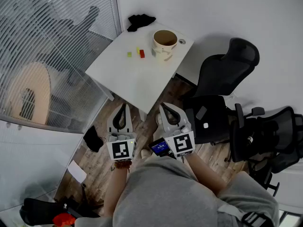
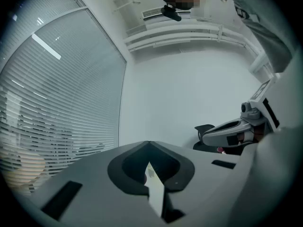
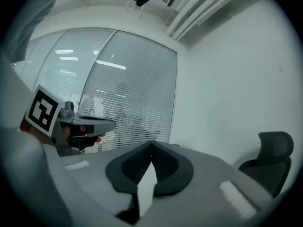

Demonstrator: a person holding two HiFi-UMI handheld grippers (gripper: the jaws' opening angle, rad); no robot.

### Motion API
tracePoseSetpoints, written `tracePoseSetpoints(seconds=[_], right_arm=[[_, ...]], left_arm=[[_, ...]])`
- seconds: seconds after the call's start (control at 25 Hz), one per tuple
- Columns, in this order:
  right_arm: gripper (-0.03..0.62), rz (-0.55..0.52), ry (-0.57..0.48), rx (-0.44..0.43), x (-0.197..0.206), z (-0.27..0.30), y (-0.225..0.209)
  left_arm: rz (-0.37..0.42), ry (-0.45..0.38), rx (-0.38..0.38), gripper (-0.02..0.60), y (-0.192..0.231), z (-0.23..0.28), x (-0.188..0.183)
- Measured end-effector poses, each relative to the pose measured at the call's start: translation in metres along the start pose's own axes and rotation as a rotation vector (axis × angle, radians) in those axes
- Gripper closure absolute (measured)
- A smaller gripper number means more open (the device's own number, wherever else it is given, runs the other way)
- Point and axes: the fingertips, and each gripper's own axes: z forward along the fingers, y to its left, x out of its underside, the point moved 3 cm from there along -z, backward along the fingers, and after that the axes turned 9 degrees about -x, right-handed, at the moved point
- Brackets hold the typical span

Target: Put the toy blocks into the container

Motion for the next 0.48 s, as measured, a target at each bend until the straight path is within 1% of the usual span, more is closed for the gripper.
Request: tracePoseSetpoints(seconds=[0.08,0.2,0.32,0.48], right_arm=[[0.583,0.01,-0.002,0.003,0.002,0.004,-0.005],[0.583,0.009,0.005,0.007,0.003,0.009,-0.014],[0.583,0.0,0.014,0.012,0.007,0.016,-0.028],[0.583,-0.003,0.032,0.023,0.013,0.032,-0.052]], left_arm=[[-0.016,-0.001,0.001,0.575,0.001,0.006,0.004],[-0.012,0.006,0.003,0.575,0.002,0.016,0.006],[-0.037,0.012,-0.005,0.575,0.003,0.028,0.017],[-0.007,0.033,0.009,0.575,0.004,0.05,0.015]])
